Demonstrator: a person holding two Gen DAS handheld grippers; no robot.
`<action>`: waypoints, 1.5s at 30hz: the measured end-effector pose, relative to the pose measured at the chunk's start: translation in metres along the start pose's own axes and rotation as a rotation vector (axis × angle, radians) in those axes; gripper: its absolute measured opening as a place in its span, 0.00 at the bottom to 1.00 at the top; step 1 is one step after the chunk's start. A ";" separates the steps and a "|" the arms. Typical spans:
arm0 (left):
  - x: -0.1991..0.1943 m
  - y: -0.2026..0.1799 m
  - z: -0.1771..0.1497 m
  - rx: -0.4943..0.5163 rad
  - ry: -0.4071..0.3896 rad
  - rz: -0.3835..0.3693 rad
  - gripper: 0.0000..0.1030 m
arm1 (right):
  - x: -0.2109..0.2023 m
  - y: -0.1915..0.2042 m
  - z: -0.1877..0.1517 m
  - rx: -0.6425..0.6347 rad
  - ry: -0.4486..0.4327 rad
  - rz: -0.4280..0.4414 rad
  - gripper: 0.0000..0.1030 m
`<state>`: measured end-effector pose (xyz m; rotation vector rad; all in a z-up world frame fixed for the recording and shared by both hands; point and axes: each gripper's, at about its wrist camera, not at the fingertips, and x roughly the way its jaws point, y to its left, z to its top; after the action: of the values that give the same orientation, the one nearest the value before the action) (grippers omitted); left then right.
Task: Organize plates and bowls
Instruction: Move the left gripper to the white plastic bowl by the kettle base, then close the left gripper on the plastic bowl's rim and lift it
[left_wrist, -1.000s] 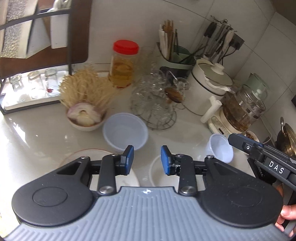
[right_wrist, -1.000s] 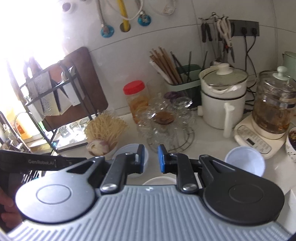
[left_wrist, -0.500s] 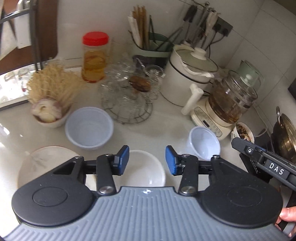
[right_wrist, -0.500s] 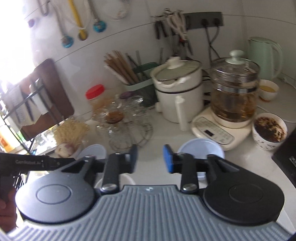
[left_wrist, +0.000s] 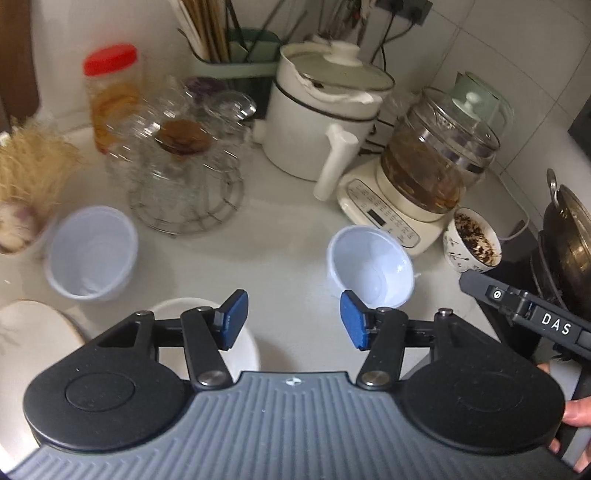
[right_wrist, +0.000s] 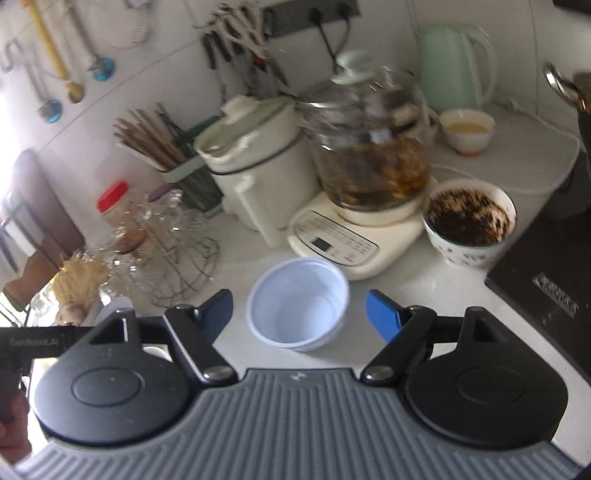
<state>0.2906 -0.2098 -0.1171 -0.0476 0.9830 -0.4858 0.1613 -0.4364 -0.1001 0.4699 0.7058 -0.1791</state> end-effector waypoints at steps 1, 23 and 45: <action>0.008 -0.002 0.000 -0.005 0.011 -0.004 0.60 | 0.003 -0.005 0.000 0.013 0.006 -0.002 0.78; 0.125 -0.032 0.018 -0.130 0.085 -0.085 0.48 | 0.102 -0.044 -0.006 0.119 0.141 0.063 0.33; 0.118 -0.028 0.012 -0.134 0.122 -0.084 0.14 | 0.105 -0.032 -0.007 0.066 0.195 0.095 0.14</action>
<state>0.3436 -0.2860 -0.1960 -0.1820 1.1363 -0.5042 0.2264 -0.4617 -0.1855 0.5879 0.8682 -0.0680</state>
